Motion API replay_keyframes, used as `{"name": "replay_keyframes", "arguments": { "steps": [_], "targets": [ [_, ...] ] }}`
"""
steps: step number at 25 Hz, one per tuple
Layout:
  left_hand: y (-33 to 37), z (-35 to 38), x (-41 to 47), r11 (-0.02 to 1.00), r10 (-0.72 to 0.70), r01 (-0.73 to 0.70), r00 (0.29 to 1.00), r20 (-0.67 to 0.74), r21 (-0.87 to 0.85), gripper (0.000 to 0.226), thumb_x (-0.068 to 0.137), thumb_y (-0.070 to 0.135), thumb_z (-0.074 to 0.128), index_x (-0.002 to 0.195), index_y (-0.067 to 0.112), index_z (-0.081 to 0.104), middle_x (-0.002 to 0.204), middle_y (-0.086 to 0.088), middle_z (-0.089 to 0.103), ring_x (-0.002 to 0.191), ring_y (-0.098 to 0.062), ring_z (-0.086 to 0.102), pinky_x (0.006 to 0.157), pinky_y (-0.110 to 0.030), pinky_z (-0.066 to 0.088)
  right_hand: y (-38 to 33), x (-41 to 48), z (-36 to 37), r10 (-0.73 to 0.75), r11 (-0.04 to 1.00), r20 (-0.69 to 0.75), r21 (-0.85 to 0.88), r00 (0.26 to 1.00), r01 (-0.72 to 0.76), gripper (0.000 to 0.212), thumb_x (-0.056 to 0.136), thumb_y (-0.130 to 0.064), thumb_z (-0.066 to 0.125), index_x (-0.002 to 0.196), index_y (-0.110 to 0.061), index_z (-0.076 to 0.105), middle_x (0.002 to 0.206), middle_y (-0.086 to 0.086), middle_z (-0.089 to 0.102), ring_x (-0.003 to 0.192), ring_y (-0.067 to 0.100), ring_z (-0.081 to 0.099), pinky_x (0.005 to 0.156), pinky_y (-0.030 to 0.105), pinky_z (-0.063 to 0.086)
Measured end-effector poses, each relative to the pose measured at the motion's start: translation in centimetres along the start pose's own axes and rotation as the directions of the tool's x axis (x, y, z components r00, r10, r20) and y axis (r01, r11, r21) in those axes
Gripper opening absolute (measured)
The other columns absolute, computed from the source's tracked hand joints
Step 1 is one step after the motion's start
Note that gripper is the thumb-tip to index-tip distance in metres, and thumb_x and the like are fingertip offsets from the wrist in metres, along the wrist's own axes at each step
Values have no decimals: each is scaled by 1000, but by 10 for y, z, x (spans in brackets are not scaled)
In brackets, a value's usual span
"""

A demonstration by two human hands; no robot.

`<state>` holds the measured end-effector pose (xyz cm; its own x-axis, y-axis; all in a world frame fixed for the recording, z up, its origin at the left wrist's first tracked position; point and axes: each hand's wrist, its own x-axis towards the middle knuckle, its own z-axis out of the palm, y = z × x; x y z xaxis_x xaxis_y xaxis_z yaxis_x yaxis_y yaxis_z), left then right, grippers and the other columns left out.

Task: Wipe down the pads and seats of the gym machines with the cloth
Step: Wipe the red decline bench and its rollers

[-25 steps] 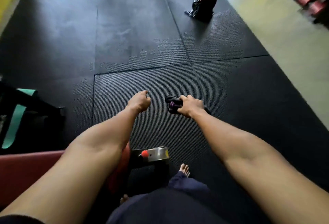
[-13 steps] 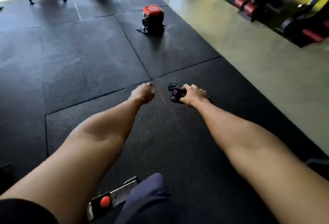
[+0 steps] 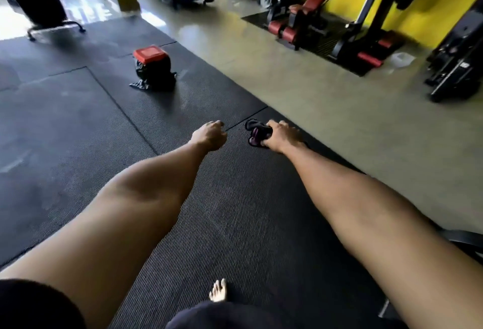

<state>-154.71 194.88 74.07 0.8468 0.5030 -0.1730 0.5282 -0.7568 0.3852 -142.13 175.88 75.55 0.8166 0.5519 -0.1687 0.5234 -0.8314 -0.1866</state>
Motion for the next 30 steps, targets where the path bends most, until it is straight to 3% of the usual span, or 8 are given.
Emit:
{"name": "replay_keyframes", "arguments": {
  "steps": [8, 15, 20, 25, 30],
  "targets": [
    [104, -64, 190, 981, 194, -193, 979, -68, 18, 47, 102, 36, 43, 148, 26, 44, 147, -6, 52, 128, -26, 54, 99, -40, 47, 64, 154, -106, 118, 993, -121, 30, 986, -116, 66, 81, -60, 69, 137, -32, 50, 135, 8, 55, 122, 34, 57, 98, 41, 41],
    [196, -114, 387, 964, 258, -264, 955, -148, -24, 48, 101, 34, 47, 147, 23, 45, 150, -13, 46, 138, -30, 43, 111, -38, 38, 123, 320, -195, 149, 989, -237, 49, 960, -141, 65, 83, -54, 69, 140, -29, 49, 140, 8, 52, 125, 34, 55, 99, 41, 41],
    [248, -153, 503, 957, 288, -289, 933, -217, 28, 47, 102, 37, 46, 147, 24, 45, 148, -10, 50, 136, -30, 45, 106, -39, 38, 145, 434, -264, 140, 990, -297, 11, 944, -143, 62, 80, -54, 71, 134, -30, 52, 136, 7, 56, 123, 32, 58, 94, 39, 44],
    [272, -194, 633, 937, 349, -343, 911, -221, 64, 50, 102, 39, 45, 150, 27, 41, 152, -10, 47, 137, -32, 45, 107, -42, 40, 145, 557, -311, 157, 986, -338, 9, 928, -164, 56, 80, -50, 72, 129, -31, 55, 131, 7, 59, 119, 31, 61, 89, 38, 46],
    [262, -239, 761, 915, 403, -393, 882, -245, 89, 47, 101, 35, 47, 148, 30, 44, 149, -11, 49, 131, -35, 50, 100, -40, 42, 124, 686, -338, 203, 979, -377, 70, 904, -191, 65, 83, -51, 72, 140, -32, 50, 137, 7, 53, 124, 32, 57, 94, 38, 44]
  ]
}}
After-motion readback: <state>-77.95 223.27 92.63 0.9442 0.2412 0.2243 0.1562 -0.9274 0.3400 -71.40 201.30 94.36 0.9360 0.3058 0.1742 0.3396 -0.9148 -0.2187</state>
